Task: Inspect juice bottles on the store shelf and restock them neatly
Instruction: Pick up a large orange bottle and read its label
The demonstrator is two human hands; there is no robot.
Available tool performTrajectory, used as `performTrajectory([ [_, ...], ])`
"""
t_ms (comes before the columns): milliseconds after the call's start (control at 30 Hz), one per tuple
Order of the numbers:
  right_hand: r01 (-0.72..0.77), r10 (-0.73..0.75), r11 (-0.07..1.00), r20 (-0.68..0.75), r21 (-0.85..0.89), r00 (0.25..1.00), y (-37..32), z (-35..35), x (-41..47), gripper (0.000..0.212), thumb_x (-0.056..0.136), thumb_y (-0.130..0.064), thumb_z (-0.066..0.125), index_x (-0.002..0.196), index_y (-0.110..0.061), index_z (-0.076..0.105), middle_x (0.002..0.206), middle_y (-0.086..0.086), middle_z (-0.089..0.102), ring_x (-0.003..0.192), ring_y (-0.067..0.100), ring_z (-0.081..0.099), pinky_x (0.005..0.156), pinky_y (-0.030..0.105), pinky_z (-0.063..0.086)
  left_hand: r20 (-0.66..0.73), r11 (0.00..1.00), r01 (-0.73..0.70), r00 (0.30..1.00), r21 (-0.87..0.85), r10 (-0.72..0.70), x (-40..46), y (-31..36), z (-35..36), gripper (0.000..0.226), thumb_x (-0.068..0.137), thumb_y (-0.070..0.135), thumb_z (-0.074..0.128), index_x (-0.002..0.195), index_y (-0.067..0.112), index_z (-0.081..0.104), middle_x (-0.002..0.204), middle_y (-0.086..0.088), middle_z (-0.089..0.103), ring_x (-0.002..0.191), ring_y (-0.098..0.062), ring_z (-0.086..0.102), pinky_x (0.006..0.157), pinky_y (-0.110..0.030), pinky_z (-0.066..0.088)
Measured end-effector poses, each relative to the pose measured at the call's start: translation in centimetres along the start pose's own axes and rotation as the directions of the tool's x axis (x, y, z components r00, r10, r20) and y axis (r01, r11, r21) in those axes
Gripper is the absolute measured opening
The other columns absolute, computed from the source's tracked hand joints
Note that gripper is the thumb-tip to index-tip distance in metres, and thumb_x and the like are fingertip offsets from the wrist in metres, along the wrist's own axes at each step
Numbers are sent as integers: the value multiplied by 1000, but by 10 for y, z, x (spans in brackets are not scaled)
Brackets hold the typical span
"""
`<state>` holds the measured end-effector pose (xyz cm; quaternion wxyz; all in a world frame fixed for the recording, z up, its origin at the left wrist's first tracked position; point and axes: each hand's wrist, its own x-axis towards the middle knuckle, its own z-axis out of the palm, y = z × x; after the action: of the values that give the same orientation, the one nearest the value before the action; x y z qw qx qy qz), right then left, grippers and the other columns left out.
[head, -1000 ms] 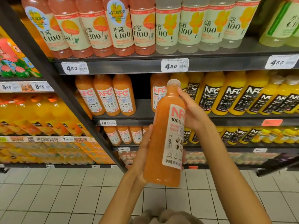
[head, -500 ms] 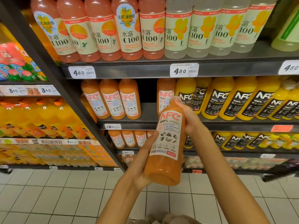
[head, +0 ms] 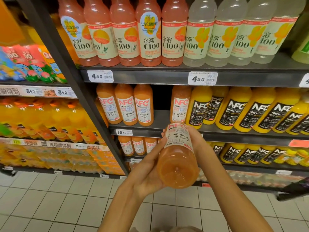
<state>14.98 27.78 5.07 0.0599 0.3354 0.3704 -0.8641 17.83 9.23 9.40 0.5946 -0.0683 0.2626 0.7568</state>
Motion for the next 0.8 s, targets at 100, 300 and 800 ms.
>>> performTrajectory([
  [100, 14, -14, 1000, 27, -6, 1000, -4, 5, -2, 20, 89, -25, 61, 97, -8, 57, 91, 16, 59, 96, 29, 56, 103, 44, 39, 39, 1000, -23, 999, 19, 22, -4, 1, 3, 78, 44, 19, 94, 116, 4, 66, 109, -21, 65, 89, -34, 68, 76, -45, 56],
  [300, 119, -116, 992, 87, -34, 989, -11, 11, -10, 33, 74, -32, 68, 97, -10, 57, 99, 19, 62, 100, 35, 59, 93, 51, 46, 52, 999, -27, 998, 29, 26, -6, 0, 1, 72, 45, 20, 93, 110, 2, 68, 103, -22, 67, 86, -35, 69, 72, -46, 58],
  [800, 560, -545, 828, 217, -10, 810, -15, 20, -63, 49, 81, -51, 55, 109, -11, 56, 88, 10, 74, 80, 25, 71, 69, 35, 59, -63, 816, -174, 966, 551, 249, 17, -2, -40, 62, 74, 73, 51, 118, 33, 64, 121, -8, 65, 113, -25, 61, 84, -34, 54],
])
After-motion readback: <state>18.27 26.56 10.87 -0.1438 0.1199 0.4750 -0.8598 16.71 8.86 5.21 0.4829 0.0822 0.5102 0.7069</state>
